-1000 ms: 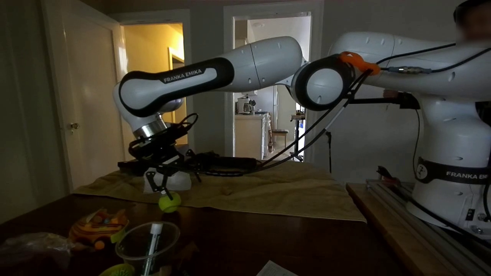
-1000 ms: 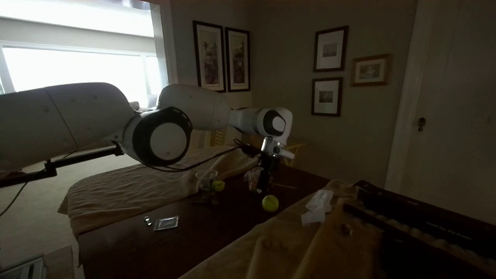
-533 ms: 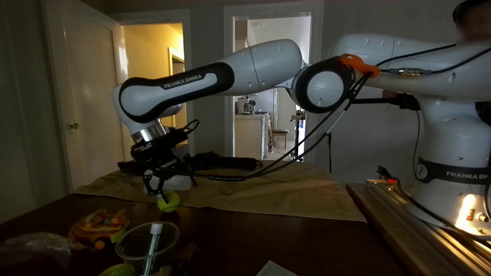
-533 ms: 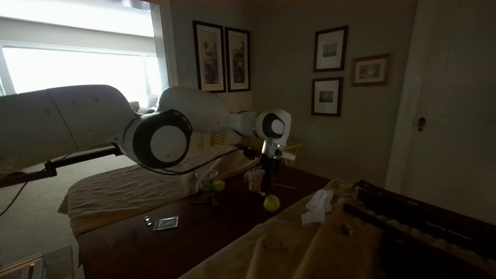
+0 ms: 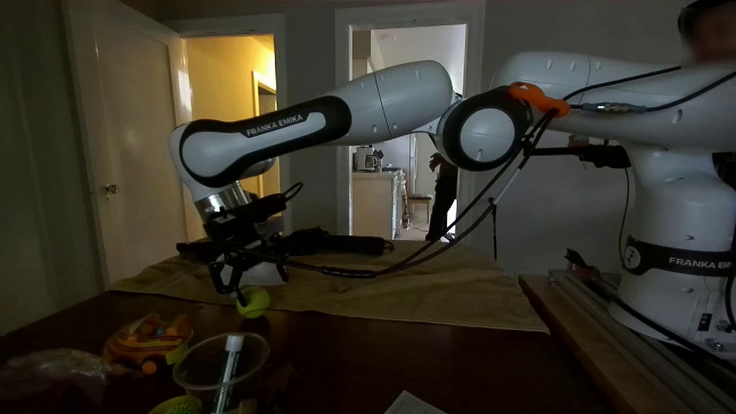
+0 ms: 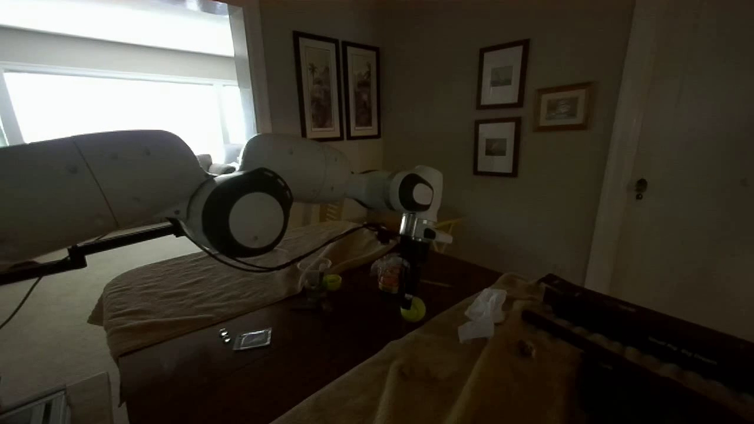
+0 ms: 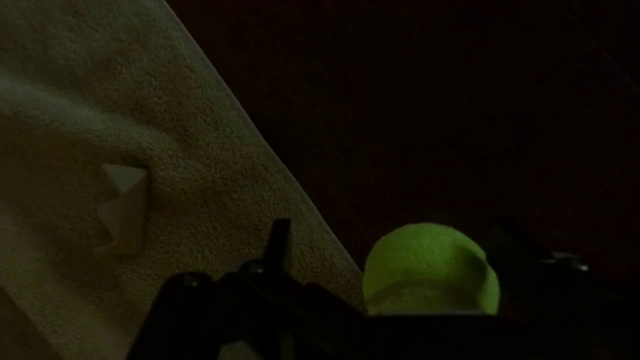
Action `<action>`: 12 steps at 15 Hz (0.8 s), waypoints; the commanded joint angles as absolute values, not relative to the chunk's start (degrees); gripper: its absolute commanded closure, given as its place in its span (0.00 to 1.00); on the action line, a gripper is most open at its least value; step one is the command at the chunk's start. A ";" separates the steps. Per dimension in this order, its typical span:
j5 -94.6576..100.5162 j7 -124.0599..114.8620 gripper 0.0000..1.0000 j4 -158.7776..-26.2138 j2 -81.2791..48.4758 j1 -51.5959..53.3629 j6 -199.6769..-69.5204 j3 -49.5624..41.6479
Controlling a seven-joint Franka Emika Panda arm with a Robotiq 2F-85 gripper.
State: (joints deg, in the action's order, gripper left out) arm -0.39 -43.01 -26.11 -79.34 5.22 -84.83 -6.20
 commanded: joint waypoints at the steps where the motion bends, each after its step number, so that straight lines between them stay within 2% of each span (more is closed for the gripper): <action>1: 1.41 -34.67 0.00 -24.13 -81.11 4.93 -86.54 -5.55; 12: 4.03 -22.98 0.00 -25.19 -80.64 4.55 -86.27 -7.47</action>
